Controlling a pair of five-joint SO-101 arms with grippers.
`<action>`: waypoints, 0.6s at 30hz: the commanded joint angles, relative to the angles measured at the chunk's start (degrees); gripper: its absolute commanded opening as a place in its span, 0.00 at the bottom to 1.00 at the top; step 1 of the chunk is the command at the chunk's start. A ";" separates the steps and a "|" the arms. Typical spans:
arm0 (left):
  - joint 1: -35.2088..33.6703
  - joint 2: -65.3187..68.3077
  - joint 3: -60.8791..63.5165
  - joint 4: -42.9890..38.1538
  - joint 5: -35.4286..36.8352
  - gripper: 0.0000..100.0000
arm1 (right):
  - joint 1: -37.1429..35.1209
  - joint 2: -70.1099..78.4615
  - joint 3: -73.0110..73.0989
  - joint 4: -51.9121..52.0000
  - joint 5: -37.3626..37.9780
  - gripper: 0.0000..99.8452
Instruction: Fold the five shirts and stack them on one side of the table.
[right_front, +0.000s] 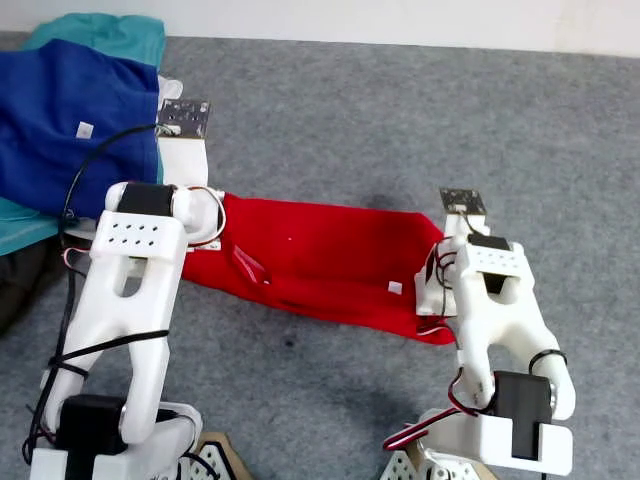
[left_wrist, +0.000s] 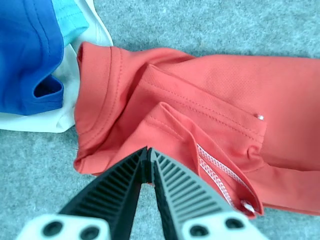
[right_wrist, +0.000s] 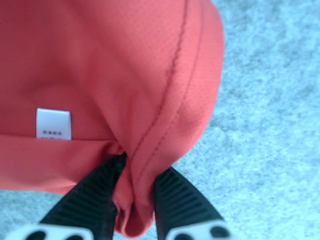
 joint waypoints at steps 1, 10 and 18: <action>0.31 -0.31 -2.15 -4.48 -0.44 0.04 | 1.54 -0.57 -0.48 -0.48 1.23 0.01; -11.91 7.60 -1.19 -5.10 3.78 0.15 | 12.18 -0.22 -0.13 -3.56 8.62 0.01; -15.96 15.78 -0.92 -5.36 6.86 0.16 | 22.73 -0.66 -2.15 -3.21 14.77 0.01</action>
